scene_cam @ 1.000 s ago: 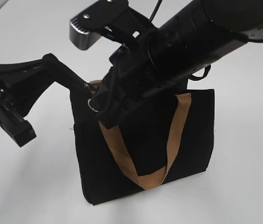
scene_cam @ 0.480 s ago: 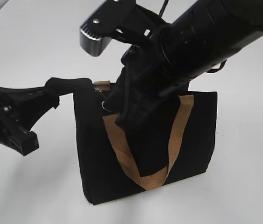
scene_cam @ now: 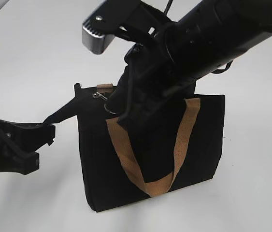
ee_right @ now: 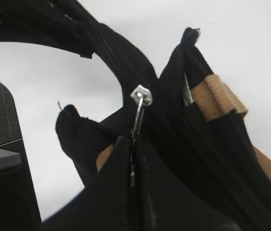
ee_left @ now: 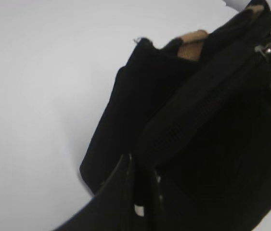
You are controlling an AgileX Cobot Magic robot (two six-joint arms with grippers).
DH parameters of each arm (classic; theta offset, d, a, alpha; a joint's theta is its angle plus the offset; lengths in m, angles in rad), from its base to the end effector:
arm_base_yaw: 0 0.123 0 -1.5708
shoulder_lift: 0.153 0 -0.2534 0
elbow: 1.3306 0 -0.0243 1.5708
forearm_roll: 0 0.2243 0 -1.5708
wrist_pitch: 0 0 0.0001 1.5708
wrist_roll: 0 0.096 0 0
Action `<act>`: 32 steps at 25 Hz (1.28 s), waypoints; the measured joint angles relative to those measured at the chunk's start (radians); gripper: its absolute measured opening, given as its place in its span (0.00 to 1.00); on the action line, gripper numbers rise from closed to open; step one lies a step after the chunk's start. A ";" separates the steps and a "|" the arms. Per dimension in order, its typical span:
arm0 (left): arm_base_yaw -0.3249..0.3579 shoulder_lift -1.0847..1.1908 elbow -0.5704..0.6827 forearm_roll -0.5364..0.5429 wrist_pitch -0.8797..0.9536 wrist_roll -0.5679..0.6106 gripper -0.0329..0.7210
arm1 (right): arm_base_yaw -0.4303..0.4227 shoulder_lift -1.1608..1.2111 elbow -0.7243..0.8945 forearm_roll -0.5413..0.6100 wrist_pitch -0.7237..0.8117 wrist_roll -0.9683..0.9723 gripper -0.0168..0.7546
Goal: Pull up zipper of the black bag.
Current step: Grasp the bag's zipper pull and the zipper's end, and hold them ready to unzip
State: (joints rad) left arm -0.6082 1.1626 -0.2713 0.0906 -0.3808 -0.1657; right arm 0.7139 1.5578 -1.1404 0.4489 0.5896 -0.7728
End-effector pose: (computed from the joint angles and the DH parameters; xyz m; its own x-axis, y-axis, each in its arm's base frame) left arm 0.1594 -0.1149 0.1839 -0.3856 0.1693 -0.9070 0.5667 0.8192 -0.0880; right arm 0.2231 0.2239 0.2528 -0.2475 -0.7049 -0.6647 -0.9168 0.3924 -0.0748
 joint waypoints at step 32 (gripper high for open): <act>-0.003 -0.003 -0.009 -0.091 0.074 -0.006 0.07 | -0.455 -0.071 0.000 -0.040 0.248 0.201 0.03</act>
State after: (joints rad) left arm -0.6111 1.1600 -0.2804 0.0000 -0.3067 -0.1713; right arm 0.2587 1.4868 -1.1404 0.4084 0.8379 -0.5720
